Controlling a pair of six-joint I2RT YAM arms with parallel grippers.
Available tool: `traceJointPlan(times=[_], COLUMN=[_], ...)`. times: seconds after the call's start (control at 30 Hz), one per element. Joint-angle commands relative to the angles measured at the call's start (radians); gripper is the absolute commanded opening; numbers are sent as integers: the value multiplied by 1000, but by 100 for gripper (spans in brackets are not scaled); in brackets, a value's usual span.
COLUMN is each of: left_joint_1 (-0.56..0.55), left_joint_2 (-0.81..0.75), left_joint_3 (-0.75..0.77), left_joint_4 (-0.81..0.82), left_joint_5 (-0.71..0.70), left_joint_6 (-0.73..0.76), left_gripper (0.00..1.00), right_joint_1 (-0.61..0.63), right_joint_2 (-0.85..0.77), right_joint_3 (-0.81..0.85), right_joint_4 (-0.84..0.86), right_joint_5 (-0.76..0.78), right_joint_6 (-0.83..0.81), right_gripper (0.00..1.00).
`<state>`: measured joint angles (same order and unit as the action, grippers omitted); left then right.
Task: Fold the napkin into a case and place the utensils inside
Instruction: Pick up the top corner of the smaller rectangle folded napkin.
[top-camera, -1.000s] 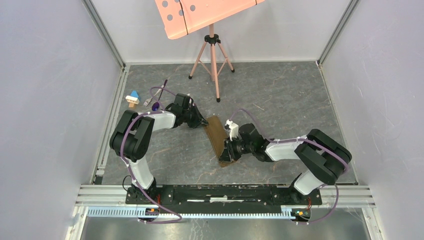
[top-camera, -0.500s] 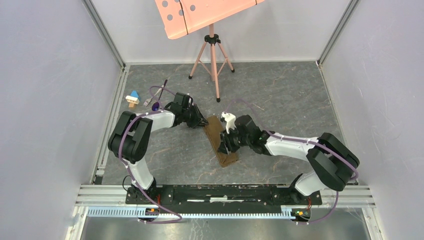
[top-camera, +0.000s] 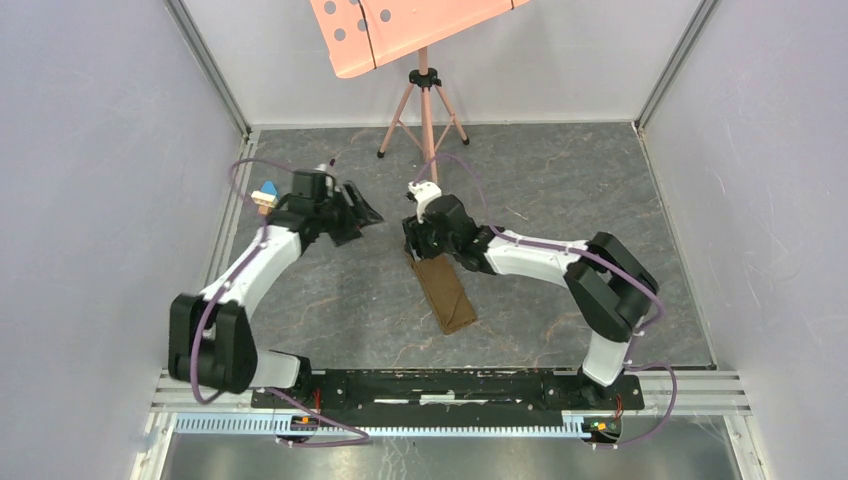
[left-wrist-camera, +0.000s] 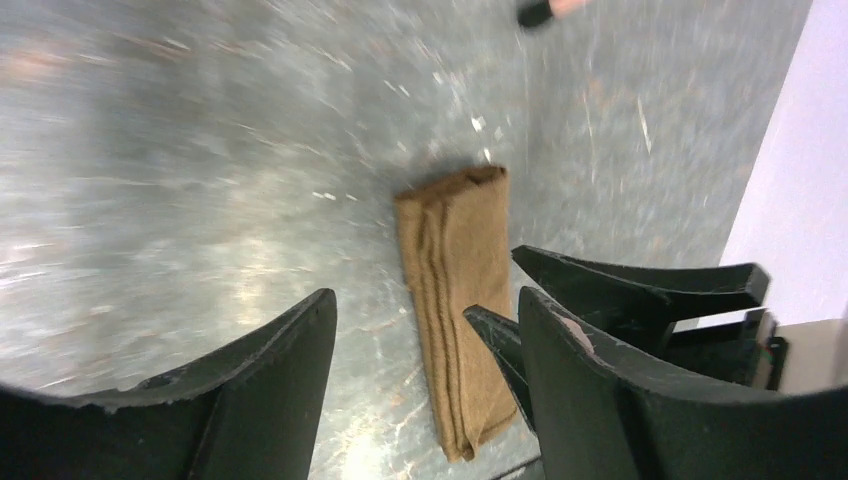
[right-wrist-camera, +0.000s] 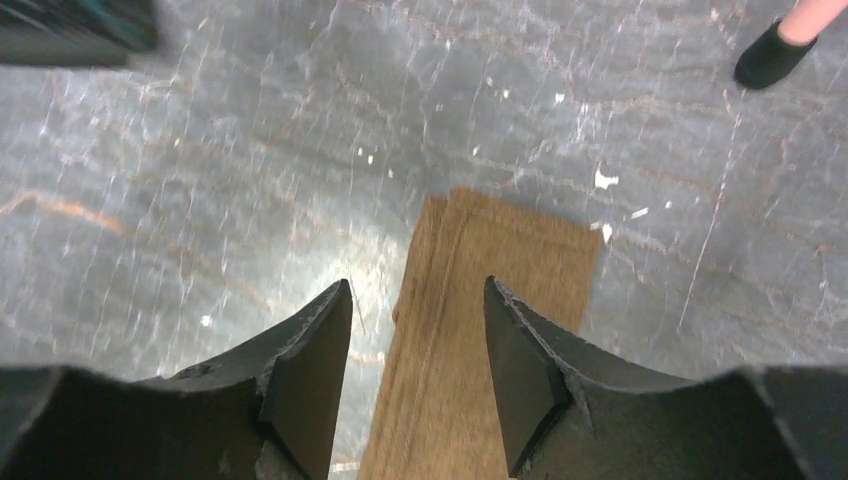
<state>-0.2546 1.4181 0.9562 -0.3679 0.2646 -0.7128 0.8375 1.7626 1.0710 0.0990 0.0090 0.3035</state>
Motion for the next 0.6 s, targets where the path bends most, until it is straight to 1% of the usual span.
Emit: traceJointPlan(times=[0.0, 0.03, 0.1, 0.2, 0.33, 0.43, 0.57], left_joint_1=[169, 203, 238, 242, 242, 242, 242], left_joint_2=[-147, -171, -199, -215, -231, -240, -252], left_joint_3=[-86, -108, -136, -161, -212, -235, -239], left_joint_4=[-82, -75, -73, -72, -29, -3, -10], left_joint_5=[12, 48, 92, 122, 171, 196, 202], left_joint_6=[60, 59, 67, 77, 60, 51, 65], left_gripper=[75, 76, 77, 77, 77, 78, 78], right_joint_1=[53, 63, 76, 93, 122, 135, 145], right_joint_2=[82, 99, 126, 160, 208, 238, 259], right_joint_3=[156, 175, 200, 237, 305, 334, 362], right_joint_4=[-94, -115, -146, -178, -224, -251, -277], right_joint_5=[197, 222, 254, 292, 335, 372, 420], right_joint_6=[30, 31, 31, 18, -17, -23, -39], right_gripper=[57, 57, 57, 54, 49, 48, 46])
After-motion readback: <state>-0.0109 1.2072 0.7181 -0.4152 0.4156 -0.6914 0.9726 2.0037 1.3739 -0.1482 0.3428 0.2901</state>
